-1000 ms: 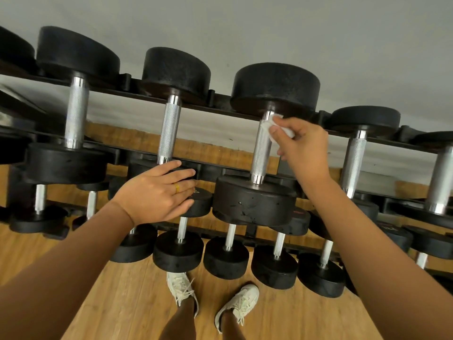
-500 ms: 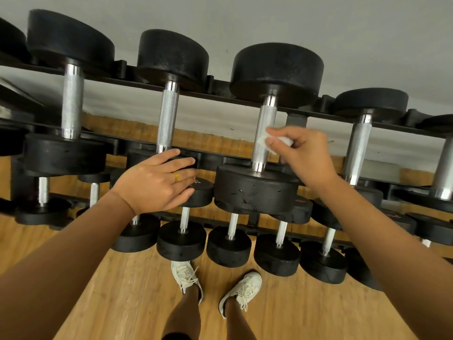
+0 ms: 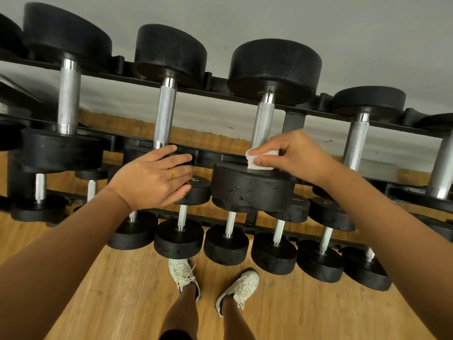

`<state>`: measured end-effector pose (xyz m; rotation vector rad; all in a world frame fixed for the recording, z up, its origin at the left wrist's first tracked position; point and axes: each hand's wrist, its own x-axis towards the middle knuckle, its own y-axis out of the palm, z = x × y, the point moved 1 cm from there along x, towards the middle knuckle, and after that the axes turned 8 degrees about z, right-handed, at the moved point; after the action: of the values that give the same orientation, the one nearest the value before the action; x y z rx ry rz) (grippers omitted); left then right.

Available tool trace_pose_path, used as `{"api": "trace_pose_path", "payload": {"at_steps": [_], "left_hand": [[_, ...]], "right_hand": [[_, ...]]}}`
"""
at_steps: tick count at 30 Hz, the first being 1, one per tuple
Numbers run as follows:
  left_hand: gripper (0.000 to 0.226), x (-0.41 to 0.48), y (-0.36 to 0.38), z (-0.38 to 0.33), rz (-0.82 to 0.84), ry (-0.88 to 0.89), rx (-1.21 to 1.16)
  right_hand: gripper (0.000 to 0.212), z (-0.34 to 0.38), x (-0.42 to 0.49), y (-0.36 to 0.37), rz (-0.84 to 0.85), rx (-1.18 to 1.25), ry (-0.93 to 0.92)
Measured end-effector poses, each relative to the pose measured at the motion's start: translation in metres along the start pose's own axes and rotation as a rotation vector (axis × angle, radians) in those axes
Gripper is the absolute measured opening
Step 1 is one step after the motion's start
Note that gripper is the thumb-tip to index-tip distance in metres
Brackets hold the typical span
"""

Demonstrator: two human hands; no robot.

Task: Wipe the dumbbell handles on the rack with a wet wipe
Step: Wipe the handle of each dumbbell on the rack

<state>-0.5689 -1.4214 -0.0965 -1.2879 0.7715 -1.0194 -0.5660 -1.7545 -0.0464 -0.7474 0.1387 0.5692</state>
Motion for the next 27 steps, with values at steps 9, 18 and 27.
{"api": "trace_pose_path", "payload": {"at_steps": [9,18,27], "left_hand": [[0.041,-0.001,0.000,0.000,-0.019,0.003,0.005],[0.043,-0.001,0.002,0.001,-0.021,-0.008,-0.002],[0.047,0.001,-0.001,0.000,-0.003,-0.011,-0.016]], "right_hand": [[0.027,0.007,0.004,-0.003,0.112,-0.062,-0.001],[0.035,0.026,0.032,-0.027,-0.472,-0.208,0.124],[0.031,0.034,0.027,-0.018,-0.230,-0.233,0.181]]}}
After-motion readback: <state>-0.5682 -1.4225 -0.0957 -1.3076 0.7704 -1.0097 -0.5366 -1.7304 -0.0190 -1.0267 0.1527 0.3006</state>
